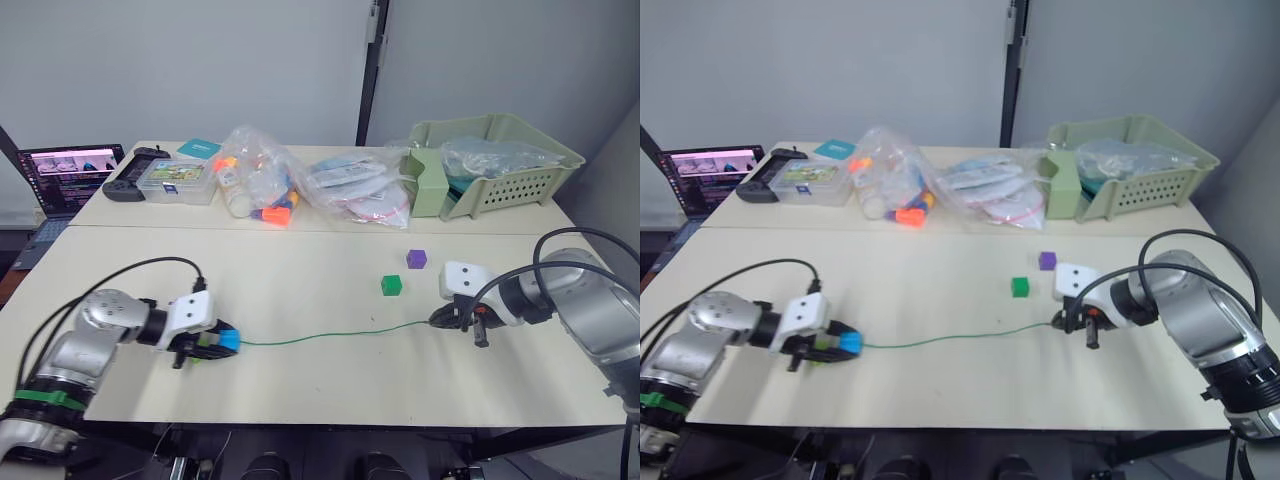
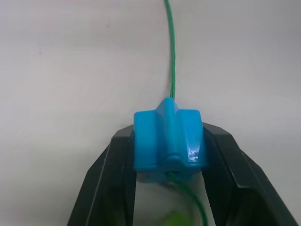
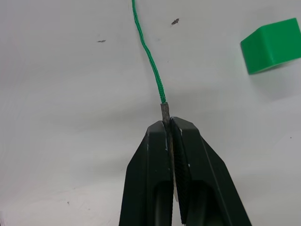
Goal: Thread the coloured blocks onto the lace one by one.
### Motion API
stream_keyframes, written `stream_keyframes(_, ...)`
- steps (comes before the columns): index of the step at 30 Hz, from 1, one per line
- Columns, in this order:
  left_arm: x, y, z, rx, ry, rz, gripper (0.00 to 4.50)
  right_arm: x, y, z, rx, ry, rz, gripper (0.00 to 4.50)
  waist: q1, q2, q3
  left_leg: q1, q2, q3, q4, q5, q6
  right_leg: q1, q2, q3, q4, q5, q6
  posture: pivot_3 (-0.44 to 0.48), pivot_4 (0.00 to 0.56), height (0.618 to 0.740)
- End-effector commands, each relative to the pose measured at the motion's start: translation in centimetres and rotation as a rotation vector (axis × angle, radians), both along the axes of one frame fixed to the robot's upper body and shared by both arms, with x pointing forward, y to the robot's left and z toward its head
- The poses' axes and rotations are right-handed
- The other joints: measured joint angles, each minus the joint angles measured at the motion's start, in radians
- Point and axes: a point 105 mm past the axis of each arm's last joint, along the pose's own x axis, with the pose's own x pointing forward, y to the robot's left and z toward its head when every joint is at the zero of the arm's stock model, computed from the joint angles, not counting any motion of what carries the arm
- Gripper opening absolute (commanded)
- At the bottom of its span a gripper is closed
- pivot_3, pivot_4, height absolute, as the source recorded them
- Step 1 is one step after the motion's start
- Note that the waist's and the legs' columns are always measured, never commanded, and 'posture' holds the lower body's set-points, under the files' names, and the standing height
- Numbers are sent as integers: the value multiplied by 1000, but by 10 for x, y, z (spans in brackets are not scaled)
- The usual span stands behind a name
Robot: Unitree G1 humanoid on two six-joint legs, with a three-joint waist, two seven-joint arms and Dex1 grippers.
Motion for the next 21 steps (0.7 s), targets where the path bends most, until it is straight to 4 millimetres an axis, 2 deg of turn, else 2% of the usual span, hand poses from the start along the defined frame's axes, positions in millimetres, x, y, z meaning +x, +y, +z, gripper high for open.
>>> stream_keyframes(1,-2,45,1,105,14,102,1404,5,2,12,2,-52,23,0,-7,0,0,1,0,1,-1,0,0,0,0,0,0,0,-1,0,150,737)
stream_keyframes(6,1,68,6,129,10,155,1404,10,12,15,26,-71,52,0,-15,0,0,1,0,2,-2,0,0,-1,0,0,1,0,-1,0,150,737)
stream_keyframes(8,6,70,11,120,-12,173,2441,12,21,13,38,-71,76,0,-15,0,0,1,0,2,-2,0,0,-1,0,0,1,0,-1,0,150,737)
stream_keyframes(11,14,75,20,114,-50,200,3428,13,33,11,48,-75,116,0,-14,0,0,0,0,2,-2,0,0,-2,1,0,1,0,-1,0,150,737)
stream_keyframes(14,18,89,34,135,-76,248,4342,14,48,9,71,-74,167,0,-12,0,0,-3,0,1,0,0,0,-4,0,0,4,0,-1,0,150,737)
stream_keyframes(18,13,109,44,174,-63,298,4452,16,62,6,72,-73,213,0,-12,-1,0,-14,-2,1,4,0,0,-19,-1,0,15,0,-1,0,150,737)
stream_keyframes(21,16,109,52,171,-77,296,4452,16,68,5,74,-70,230,0,-12,-1,0,-14,-2,0,3,0,0,-20,0,-1,16,0,-2,0,150,737)
